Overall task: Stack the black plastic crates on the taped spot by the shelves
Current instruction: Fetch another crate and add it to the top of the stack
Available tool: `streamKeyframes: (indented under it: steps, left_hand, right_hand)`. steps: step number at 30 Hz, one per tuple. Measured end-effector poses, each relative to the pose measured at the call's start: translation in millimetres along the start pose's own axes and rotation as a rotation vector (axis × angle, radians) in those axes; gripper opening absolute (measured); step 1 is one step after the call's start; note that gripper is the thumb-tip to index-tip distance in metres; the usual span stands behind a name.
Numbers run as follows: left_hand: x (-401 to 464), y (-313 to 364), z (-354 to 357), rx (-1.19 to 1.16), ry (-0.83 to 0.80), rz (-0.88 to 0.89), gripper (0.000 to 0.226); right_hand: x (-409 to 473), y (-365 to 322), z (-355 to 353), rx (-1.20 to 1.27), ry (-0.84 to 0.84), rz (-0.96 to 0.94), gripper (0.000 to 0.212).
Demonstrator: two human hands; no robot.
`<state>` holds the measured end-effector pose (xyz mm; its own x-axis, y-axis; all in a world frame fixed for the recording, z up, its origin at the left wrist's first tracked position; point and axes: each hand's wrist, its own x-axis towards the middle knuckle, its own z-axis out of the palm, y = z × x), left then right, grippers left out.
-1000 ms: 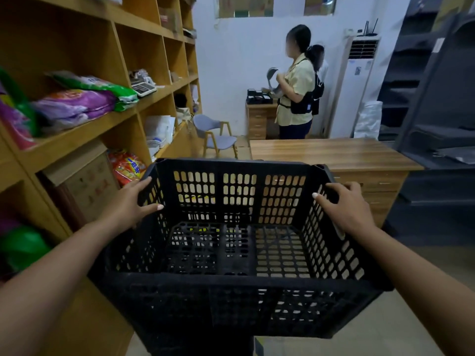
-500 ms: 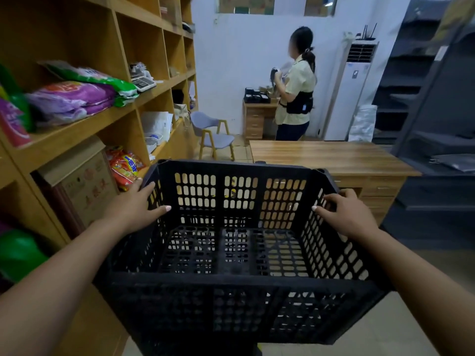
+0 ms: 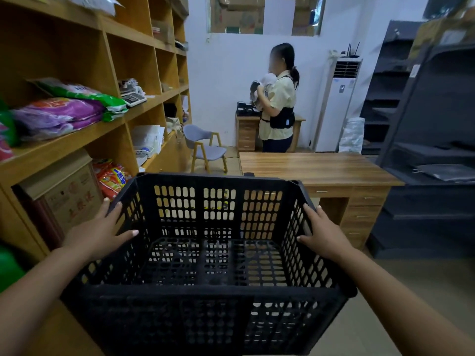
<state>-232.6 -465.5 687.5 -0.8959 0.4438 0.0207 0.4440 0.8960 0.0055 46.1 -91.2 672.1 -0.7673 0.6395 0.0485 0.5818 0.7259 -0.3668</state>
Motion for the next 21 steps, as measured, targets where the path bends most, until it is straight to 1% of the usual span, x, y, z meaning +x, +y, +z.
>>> streamKeyframes:
  steps: [2,9,15,17,21]
  left_hand:
    - [-6,0,0,0.007,0.021,0.001,0.097]
    - [-17,4,-4,-0.063,0.001,-0.015,0.104]
    - [-20,2,-6,-0.268,-0.007,-0.011,0.112]
    - [-16,2,-7,-0.328,-0.015,0.001,0.112]
    - [1,-6,-11,-0.450,-0.049,0.039,0.108]
  right_hand:
    - [2,1,1,0.011,0.004,-0.005,0.089]
    - [2,6,3,0.046,-0.015,-0.037,0.090]
    - [1,3,-1,0.083,-0.001,-0.054,0.093]
    - [1,1,-3,0.096,-0.004,-0.056,0.094]
    - [10,-9,-11,0.146,-0.063,-0.086,0.098]
